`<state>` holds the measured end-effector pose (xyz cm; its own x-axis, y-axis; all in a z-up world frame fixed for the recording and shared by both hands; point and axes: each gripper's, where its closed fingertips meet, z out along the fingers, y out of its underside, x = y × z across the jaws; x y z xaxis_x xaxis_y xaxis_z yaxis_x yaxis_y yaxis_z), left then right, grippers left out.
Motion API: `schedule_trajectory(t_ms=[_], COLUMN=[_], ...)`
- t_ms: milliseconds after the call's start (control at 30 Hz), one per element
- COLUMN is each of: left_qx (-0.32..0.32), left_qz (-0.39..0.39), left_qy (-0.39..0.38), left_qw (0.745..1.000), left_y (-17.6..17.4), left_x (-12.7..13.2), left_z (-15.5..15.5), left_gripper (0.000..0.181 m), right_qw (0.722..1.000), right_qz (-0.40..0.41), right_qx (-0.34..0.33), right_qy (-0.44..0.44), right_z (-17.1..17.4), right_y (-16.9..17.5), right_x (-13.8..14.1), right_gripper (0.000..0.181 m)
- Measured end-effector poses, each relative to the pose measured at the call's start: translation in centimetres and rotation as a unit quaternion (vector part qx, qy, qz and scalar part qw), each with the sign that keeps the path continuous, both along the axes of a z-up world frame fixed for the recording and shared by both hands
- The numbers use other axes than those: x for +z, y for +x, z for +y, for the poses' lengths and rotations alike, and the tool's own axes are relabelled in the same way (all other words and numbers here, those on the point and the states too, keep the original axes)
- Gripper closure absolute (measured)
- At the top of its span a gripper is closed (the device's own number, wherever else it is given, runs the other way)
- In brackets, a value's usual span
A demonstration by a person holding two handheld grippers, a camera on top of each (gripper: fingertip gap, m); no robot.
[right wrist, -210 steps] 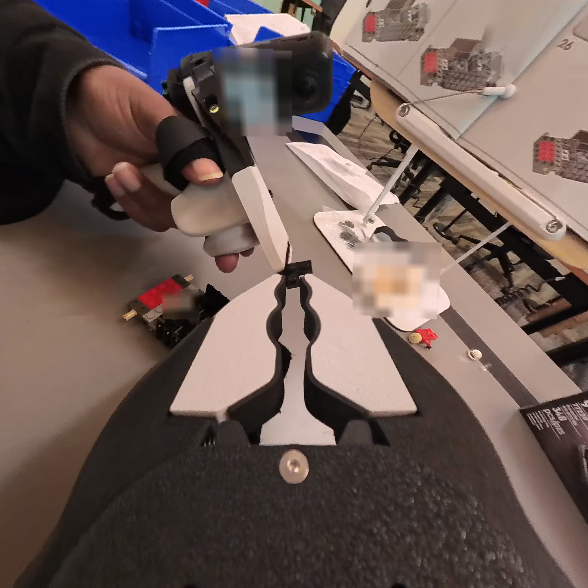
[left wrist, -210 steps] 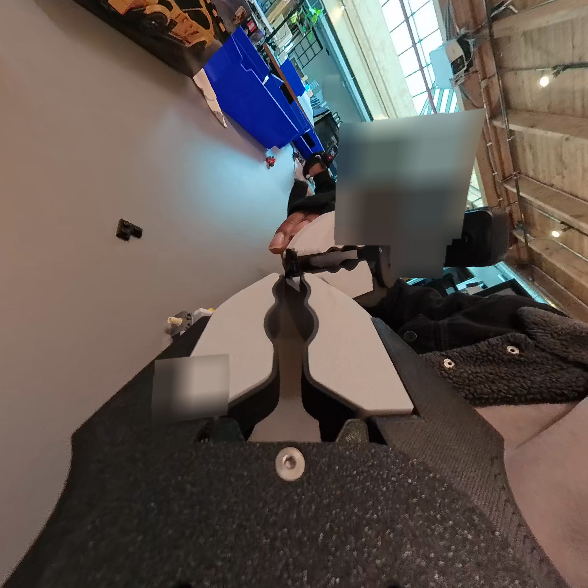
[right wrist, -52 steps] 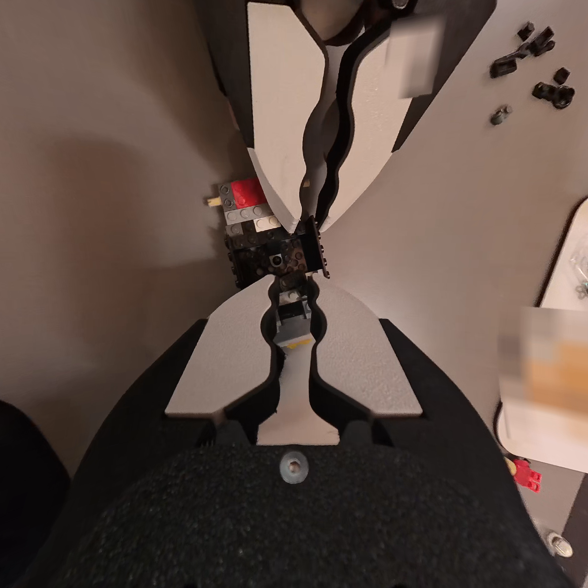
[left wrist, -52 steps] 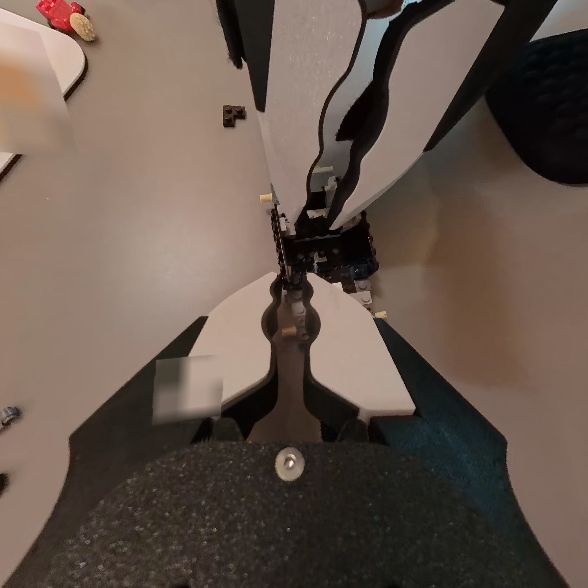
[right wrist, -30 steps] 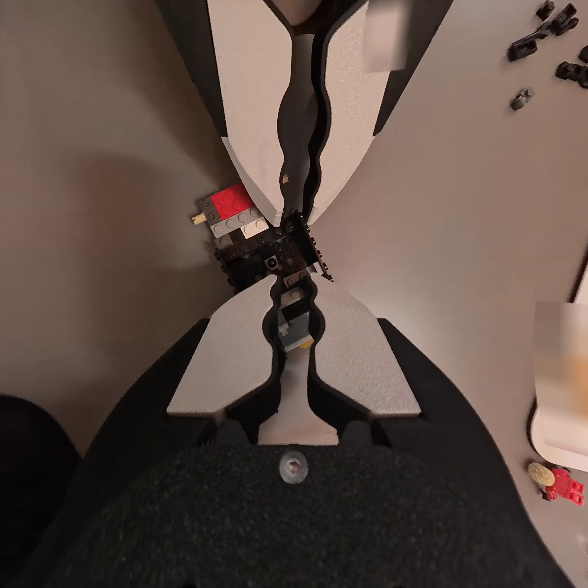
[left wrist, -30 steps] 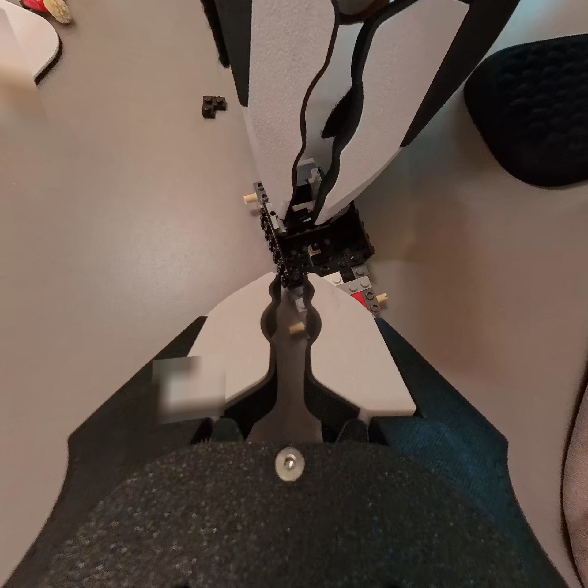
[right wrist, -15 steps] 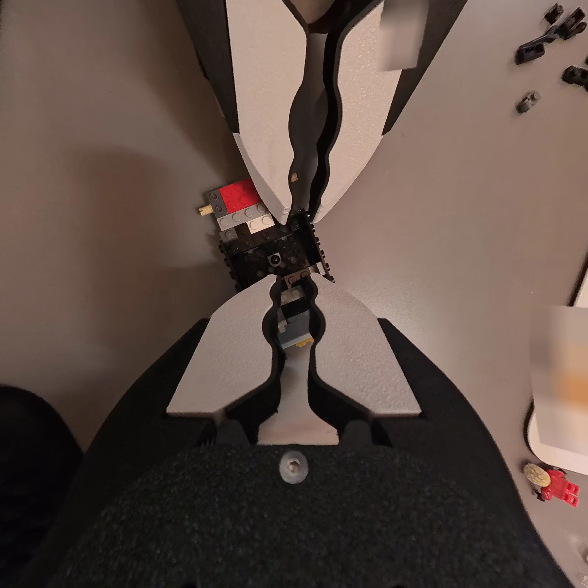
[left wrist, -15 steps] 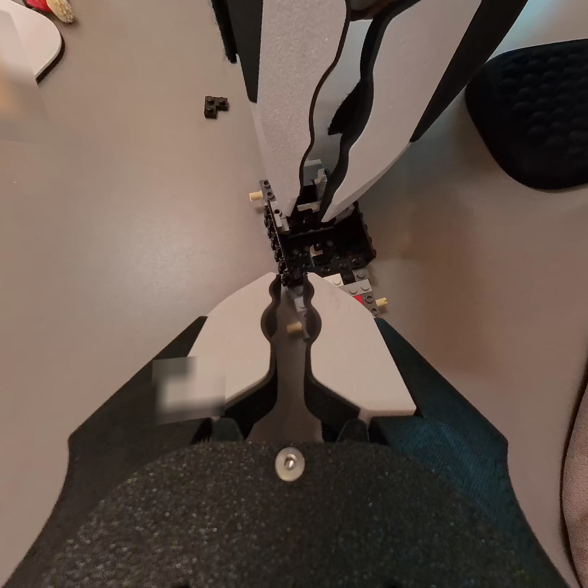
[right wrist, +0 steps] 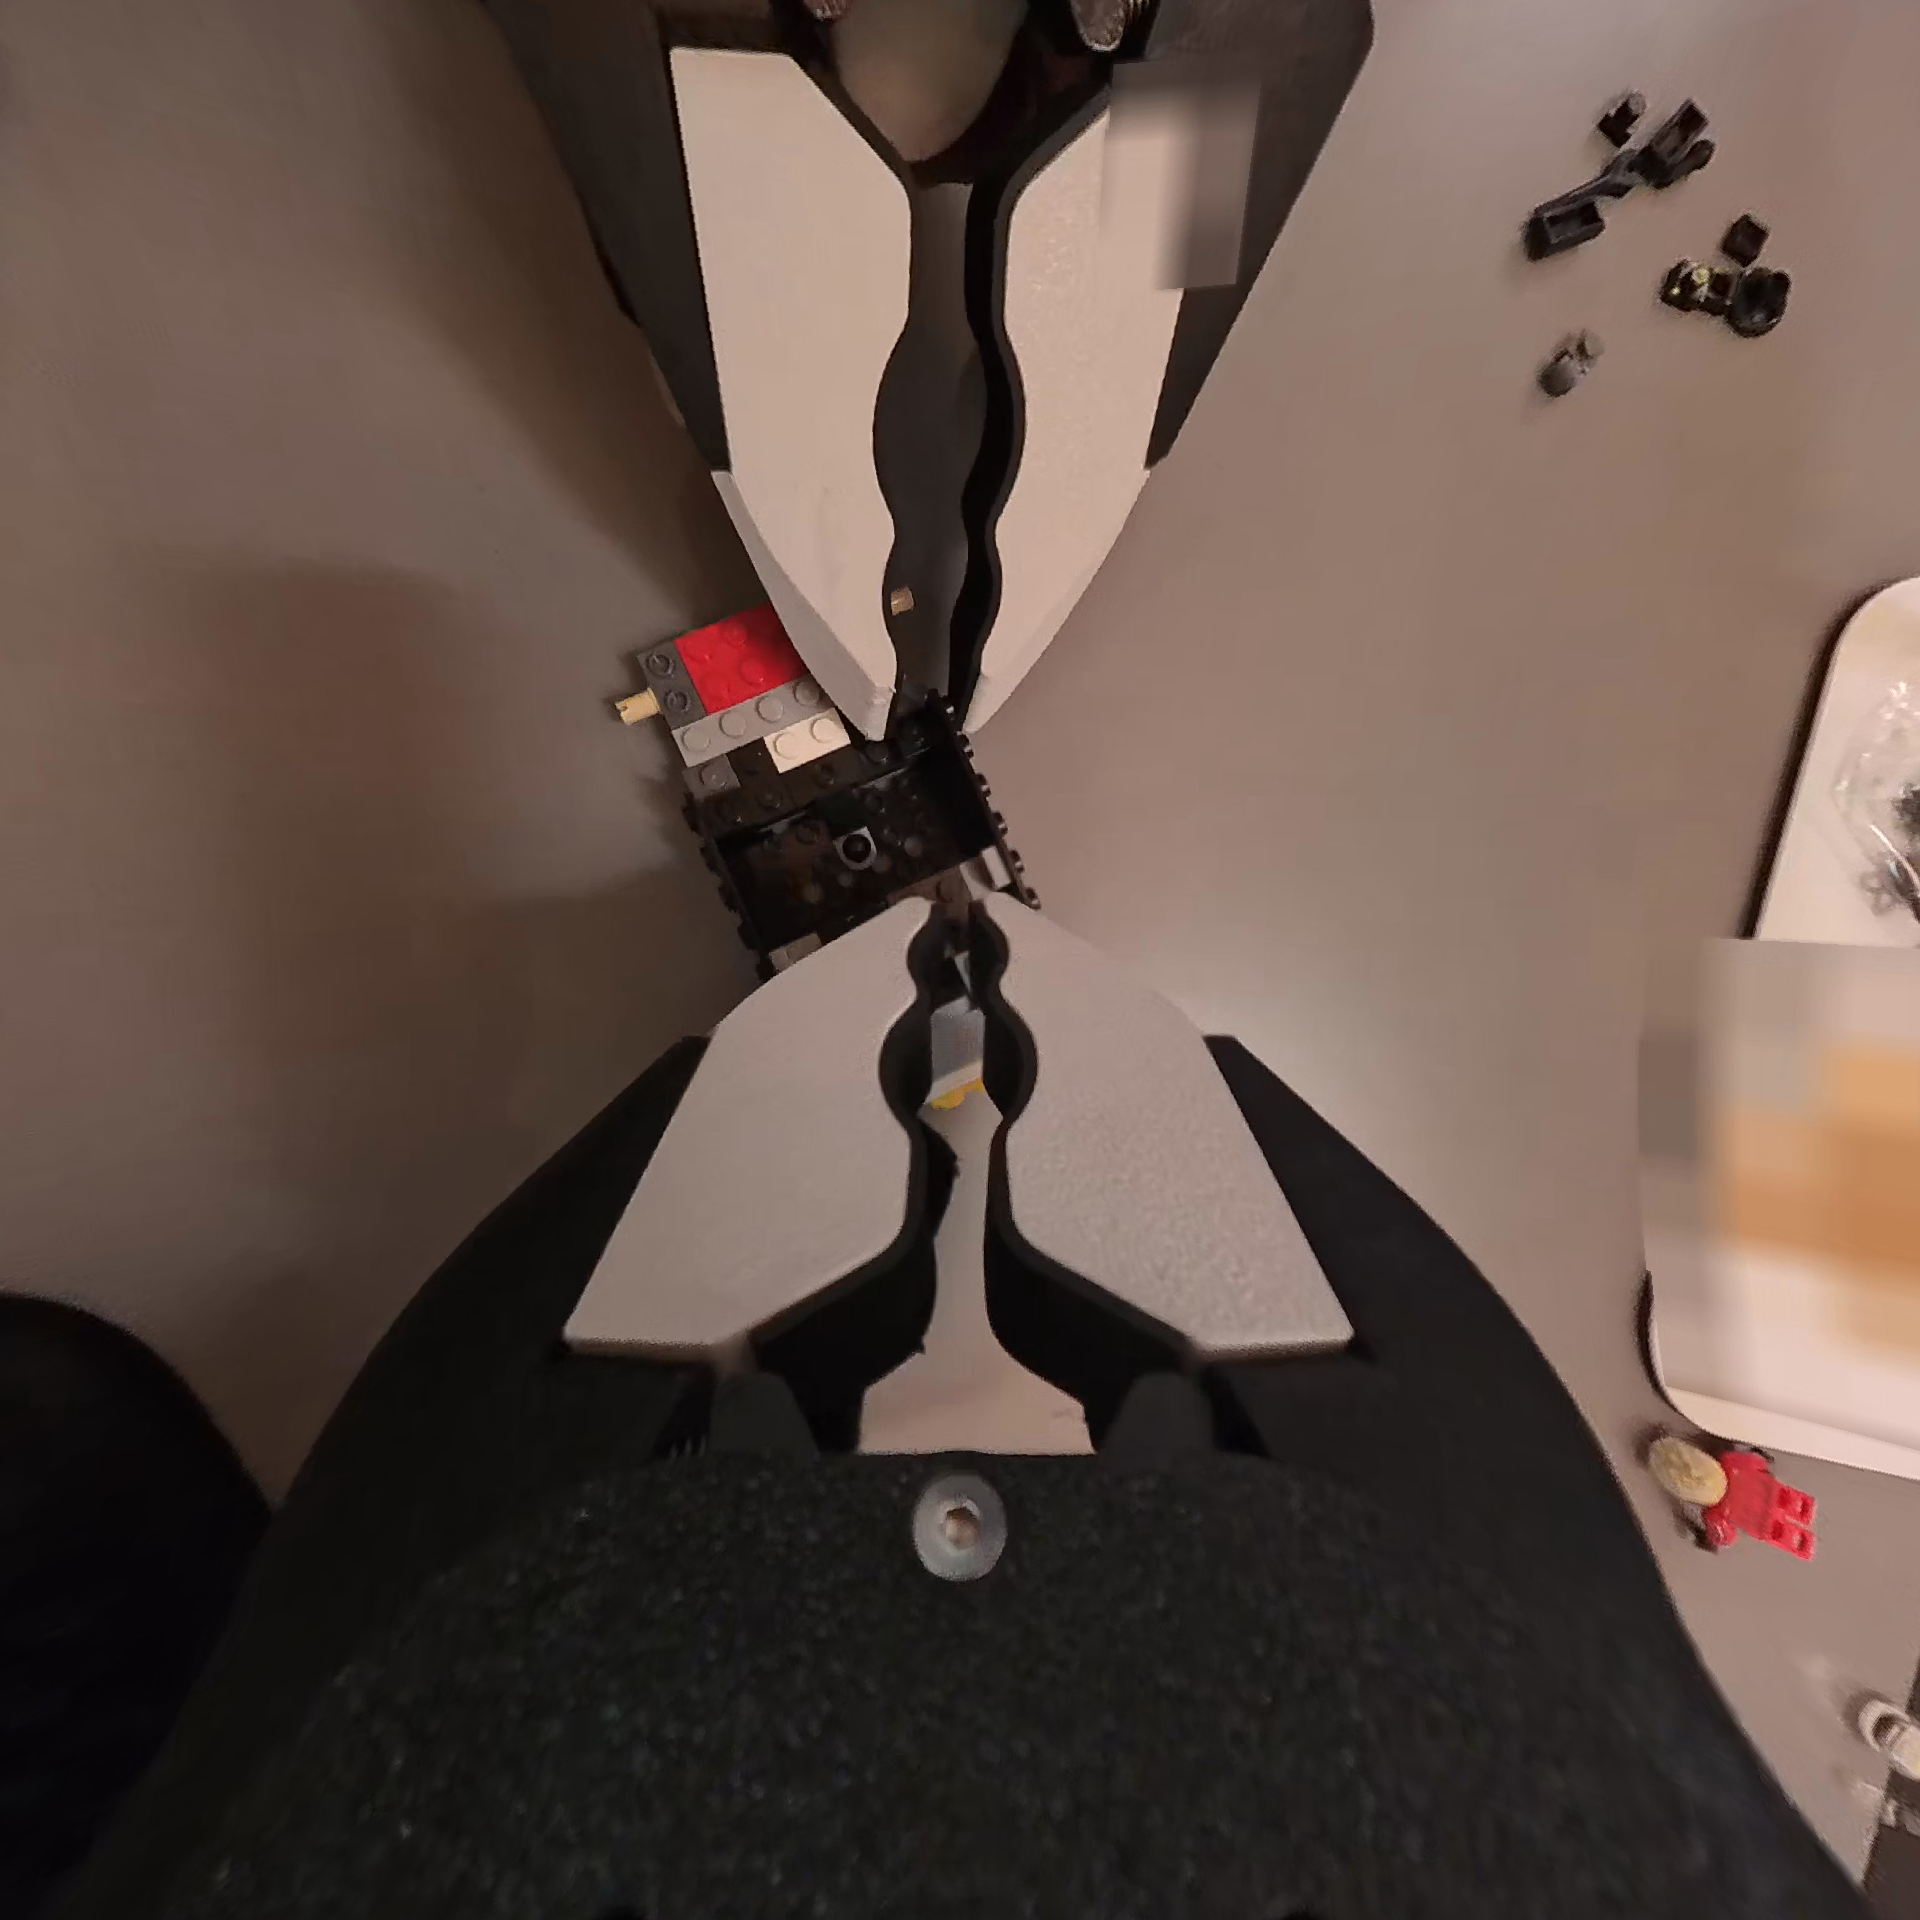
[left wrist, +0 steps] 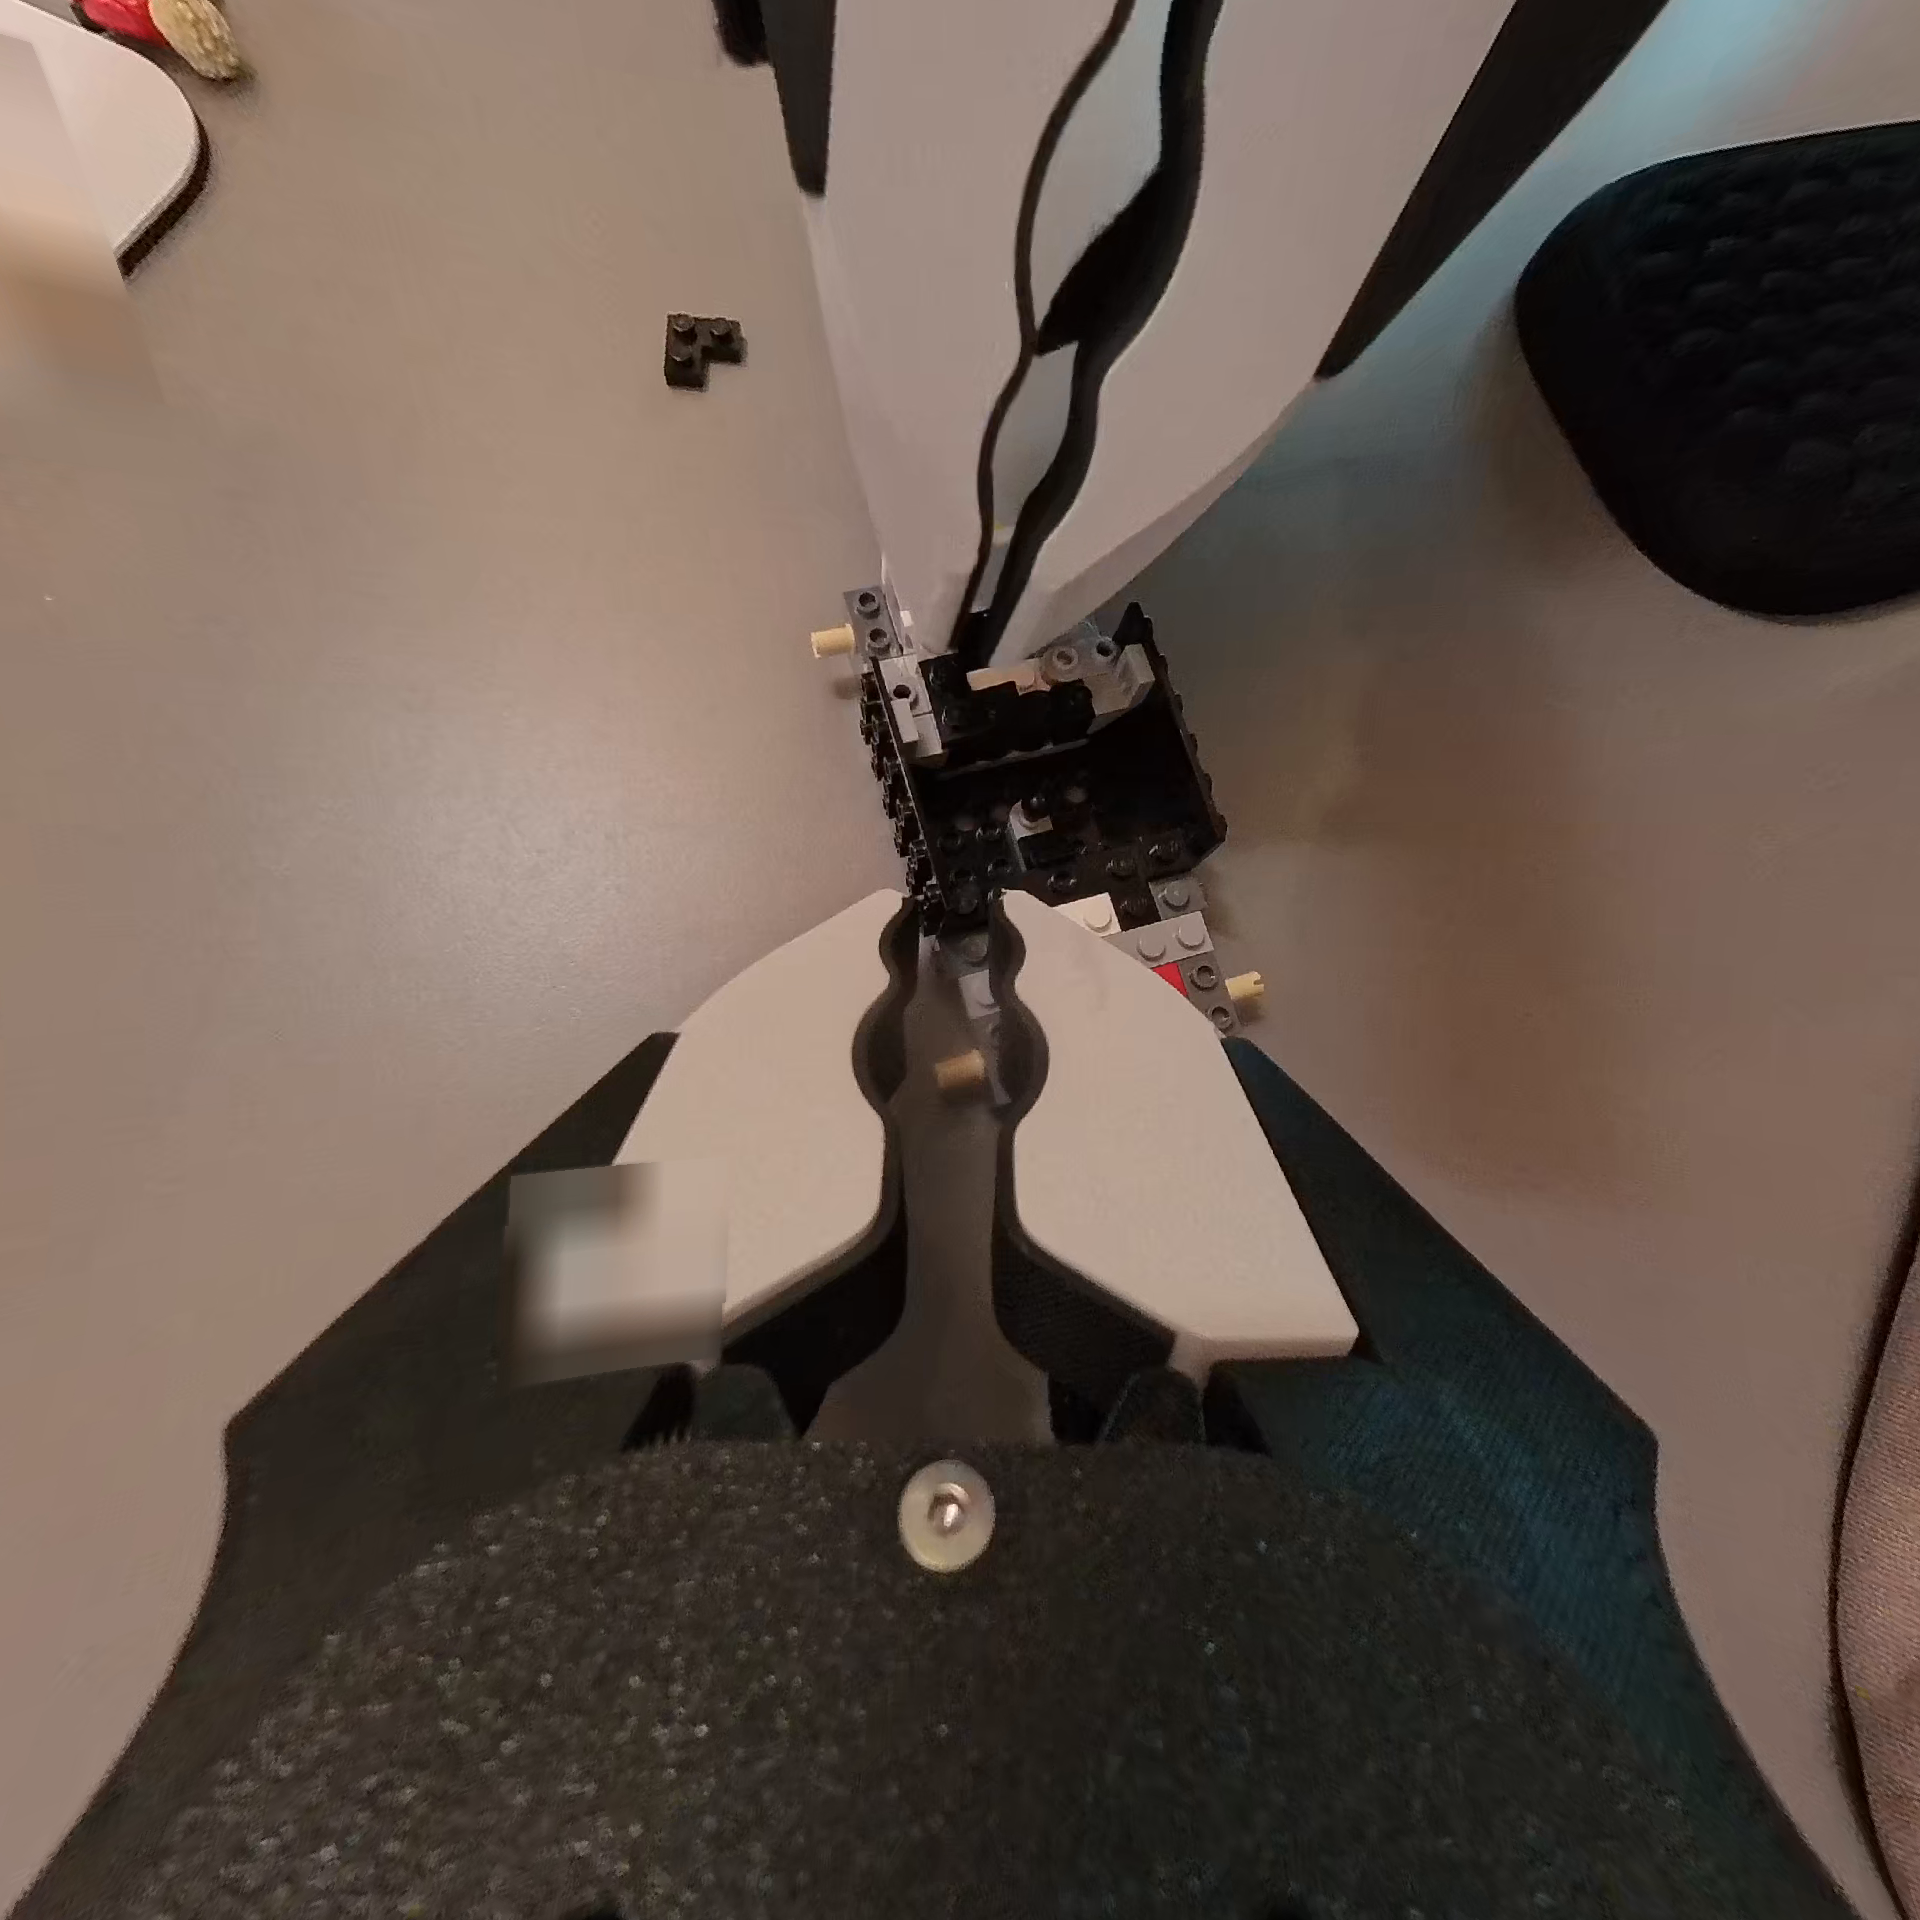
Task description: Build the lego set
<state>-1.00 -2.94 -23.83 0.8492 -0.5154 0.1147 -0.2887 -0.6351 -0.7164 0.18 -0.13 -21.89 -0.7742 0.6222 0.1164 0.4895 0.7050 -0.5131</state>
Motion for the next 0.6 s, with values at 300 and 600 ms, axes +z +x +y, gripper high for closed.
schedule_trajectory(t_ms=[300, 600], left_qx=[0.001, 0.000], left_qz=[0.003, -0.001], left_qy=[0.002, 0.002], left_qw=[1.000, 1.000], left_y=[0.0, 0.0], left_x=[0.0, -0.1], left_z=[0.0, 0.0], left_gripper=[0.169, 0.170], right_qw=[0.999, 0.995], right_qz=[-0.049, -0.103], right_qx=[0.008, -0.003], right_qy=[0.003, 0.005], right_z=[-0.6, -0.5], right_y=[-0.1, 0.0], right_x=[-1.1, -1.2], right_gripper=[0.180, 0.178])
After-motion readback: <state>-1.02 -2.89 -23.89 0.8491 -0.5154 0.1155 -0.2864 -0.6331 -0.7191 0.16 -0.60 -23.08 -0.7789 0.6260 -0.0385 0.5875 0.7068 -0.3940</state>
